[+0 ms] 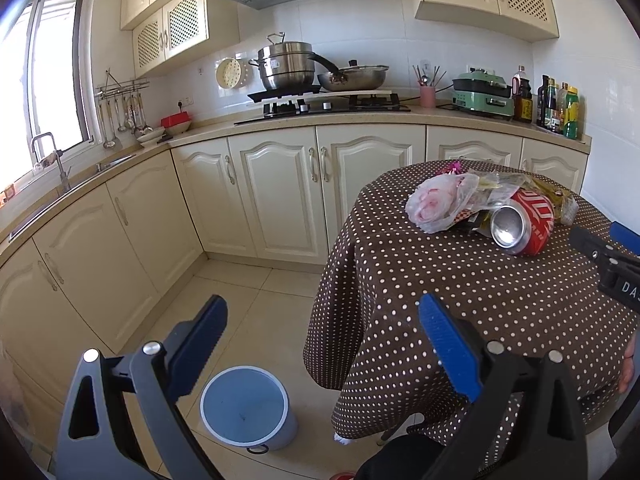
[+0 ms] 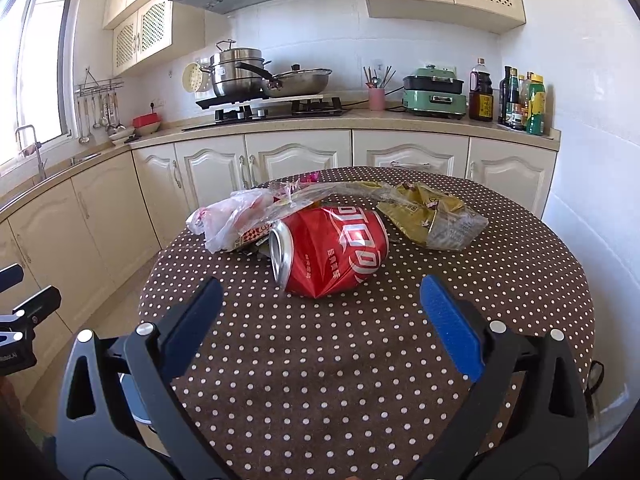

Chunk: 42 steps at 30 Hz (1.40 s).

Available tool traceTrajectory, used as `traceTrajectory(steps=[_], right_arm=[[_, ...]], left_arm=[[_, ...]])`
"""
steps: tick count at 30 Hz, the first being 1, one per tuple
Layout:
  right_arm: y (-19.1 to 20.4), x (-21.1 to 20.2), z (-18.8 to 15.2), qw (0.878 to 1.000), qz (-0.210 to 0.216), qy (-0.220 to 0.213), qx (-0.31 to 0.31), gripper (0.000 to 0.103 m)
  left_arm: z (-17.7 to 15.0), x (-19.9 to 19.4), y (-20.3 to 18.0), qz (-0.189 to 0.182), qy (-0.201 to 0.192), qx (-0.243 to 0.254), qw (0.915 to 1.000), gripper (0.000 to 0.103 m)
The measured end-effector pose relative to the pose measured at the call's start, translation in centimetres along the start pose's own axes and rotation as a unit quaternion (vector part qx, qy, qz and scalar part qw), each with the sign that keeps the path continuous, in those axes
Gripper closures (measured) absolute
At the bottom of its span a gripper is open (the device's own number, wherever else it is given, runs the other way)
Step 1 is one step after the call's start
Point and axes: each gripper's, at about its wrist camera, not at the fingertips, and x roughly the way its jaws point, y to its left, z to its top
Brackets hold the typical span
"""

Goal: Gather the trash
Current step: 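Reach the left tool to the clear plastic bag and grasp it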

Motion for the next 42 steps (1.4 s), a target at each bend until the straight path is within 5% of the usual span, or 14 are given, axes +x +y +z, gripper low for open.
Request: traceTrajectory(steps=[22,38,42], right_arm=[[-7.9,4.2,4.0,0.996,0.003,0.004,0.084,0.006],[-10.1,7.6,5.0,0.995,-0.002,0.025,0.098,0.006],[-9.6,8.3,5.4,0.995,0.005,0.032,0.097,0.006]], left_arm=[[6.2,9.1,-4.9,-0.068,0.014,0.007,0.9975,0.008],[9.9,17.8,-8.9,-0.163,0.061,-0.014,0.9846,0.01],[9.6,19.0,-9.6,-0.201,0.095,-0.02,0.9748,0.061]])
